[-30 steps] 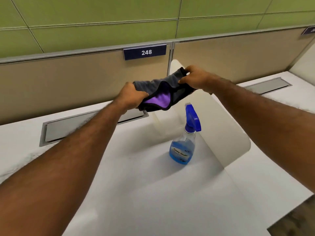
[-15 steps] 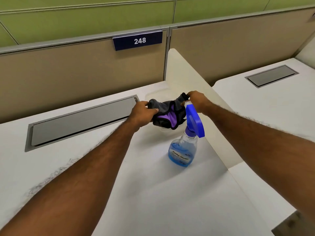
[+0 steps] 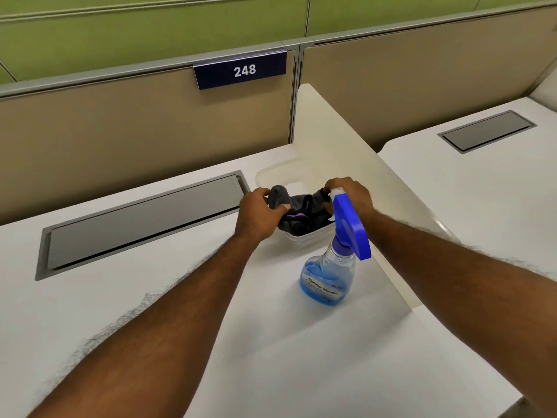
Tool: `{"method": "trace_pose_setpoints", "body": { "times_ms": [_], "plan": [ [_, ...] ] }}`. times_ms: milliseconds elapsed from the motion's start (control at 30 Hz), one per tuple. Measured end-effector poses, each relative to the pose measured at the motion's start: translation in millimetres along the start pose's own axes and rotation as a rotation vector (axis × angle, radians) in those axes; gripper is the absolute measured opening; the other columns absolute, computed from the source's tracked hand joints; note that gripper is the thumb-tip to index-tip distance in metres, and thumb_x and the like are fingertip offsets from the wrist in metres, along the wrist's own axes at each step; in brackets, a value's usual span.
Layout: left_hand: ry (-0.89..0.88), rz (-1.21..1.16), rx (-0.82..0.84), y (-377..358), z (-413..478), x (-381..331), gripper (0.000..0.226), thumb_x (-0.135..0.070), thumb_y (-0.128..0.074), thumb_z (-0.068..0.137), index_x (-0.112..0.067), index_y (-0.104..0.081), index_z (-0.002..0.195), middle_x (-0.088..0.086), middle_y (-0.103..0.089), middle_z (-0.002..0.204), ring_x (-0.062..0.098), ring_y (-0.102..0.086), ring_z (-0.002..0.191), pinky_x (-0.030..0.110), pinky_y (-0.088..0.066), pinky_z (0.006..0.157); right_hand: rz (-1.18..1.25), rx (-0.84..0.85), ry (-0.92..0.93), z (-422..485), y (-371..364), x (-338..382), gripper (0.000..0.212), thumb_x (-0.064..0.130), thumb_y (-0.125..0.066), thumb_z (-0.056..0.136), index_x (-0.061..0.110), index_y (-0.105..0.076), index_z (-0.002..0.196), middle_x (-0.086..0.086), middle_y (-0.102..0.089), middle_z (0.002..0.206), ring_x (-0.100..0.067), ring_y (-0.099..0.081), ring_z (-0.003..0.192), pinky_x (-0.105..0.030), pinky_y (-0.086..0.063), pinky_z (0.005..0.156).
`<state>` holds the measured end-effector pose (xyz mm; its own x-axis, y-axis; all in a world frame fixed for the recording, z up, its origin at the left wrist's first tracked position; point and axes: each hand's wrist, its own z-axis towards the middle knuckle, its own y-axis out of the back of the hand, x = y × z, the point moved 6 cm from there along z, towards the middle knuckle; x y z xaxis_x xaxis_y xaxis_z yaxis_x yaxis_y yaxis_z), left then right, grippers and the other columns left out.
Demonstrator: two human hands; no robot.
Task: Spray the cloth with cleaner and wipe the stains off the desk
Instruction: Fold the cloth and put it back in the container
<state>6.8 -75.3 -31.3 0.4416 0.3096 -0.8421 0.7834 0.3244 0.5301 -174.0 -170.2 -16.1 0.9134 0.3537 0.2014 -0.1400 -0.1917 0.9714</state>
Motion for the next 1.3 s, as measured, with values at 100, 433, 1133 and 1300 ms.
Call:
{"method": "trace_pose_setpoints", "body": {
  "times_ms": [100,433,1133,1300],
  "plan": [
    [-0.067,0.104,0.002,-6,-3,-5,0.062,-0.033,-0.082,0.075,-0.013,-0.054,0.126,0.009,-0.059,0.119,0.023,-0.060,0.102,0.037,-0.055,0.089,-0.079,0.018,0.056,3,-12,1,0.026,0.030,-0.073,0.082,0.015,-0.060,0.099,-0.005,-0.059,0.085,-0.019,-0.054,0.073,-0.031,-0.051,0.073],
    [-0.113,0.427,0.011,-19,-8,-5,0.050,-0.047,-0.068,0.085,-0.015,-0.061,0.123,0.008,-0.051,0.121,0.025,-0.060,0.100,0.037,-0.054,0.086,0.250,0.032,0.023,-13,-11,-5,0.017,0.002,-0.053,0.094,-0.006,-0.062,0.105,-0.028,-0.062,0.108,-0.046,-0.058,0.100,-0.054,-0.049,0.089],
    [-0.067,0.559,-0.020,57,-126,108,0.050,-0.054,-0.052,0.092,-0.019,-0.058,0.127,0.001,-0.056,0.132,0.024,-0.050,0.122,0.040,-0.041,0.098,1.168,-0.154,0.013,-184,-53,-2,0.061,0.027,-0.074,0.083,0.025,-0.042,0.135,0.006,-0.054,0.134,-0.013,-0.055,0.121,-0.026,-0.051,0.093],
    [-0.038,0.613,-0.003,70,-145,122,0.051,-0.055,-0.050,0.092,-0.020,-0.055,0.129,0.000,-0.054,0.133,0.024,-0.048,0.124,0.040,-0.038,0.099,1.070,-0.235,-0.076,-176,-53,11,0.053,0.038,-0.074,0.076,0.023,-0.051,0.122,0.006,-0.062,0.118,-0.018,-0.062,0.108,-0.032,-0.054,0.088]
  ]
}}
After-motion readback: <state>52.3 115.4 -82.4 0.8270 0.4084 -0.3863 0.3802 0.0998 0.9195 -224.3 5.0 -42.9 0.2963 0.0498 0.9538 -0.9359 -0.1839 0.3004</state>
